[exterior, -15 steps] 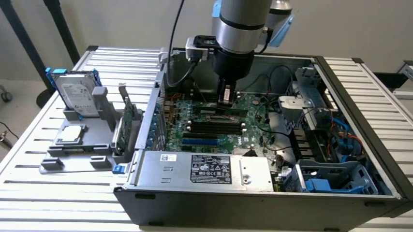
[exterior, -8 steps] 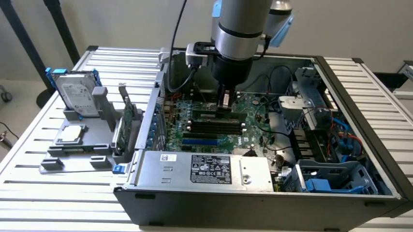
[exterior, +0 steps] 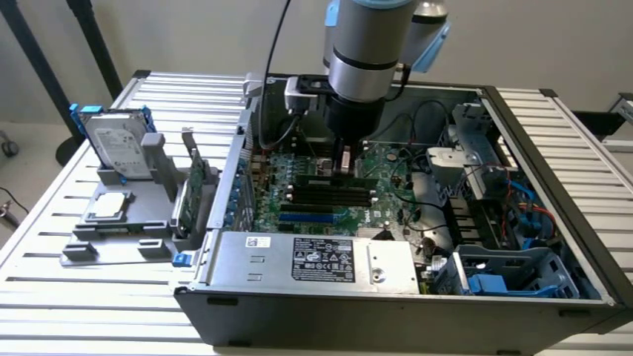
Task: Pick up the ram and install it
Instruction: 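Insert the ram into the slot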
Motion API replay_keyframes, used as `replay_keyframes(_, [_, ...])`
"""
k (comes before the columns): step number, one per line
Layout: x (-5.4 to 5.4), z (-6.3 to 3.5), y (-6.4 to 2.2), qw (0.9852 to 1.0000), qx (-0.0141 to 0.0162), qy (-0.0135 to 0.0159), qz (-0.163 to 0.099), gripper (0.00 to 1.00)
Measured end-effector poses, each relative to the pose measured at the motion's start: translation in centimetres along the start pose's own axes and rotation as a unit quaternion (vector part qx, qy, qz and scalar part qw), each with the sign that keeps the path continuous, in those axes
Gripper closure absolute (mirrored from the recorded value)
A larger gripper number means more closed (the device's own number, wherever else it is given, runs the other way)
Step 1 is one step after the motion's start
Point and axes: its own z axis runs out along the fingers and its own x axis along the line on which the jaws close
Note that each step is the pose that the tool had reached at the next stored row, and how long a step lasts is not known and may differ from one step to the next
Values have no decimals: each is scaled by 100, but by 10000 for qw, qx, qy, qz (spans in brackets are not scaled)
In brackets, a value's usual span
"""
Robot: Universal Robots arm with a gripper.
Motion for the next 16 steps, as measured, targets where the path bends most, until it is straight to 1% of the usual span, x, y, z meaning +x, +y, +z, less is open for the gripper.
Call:
replay_keyframes(3, [0, 49, 20, 10000, 61, -6, -2, 86])
replay_keyframes(5, [3, 86, 41, 10000, 86, -8, -3, 86])
replay_keyframes(10, [-6, 171, 63, 9999, 105, -7, -3, 86])
replay_keyframes(16, [-8, 181, 62, 9999, 105, -4, -3, 86])
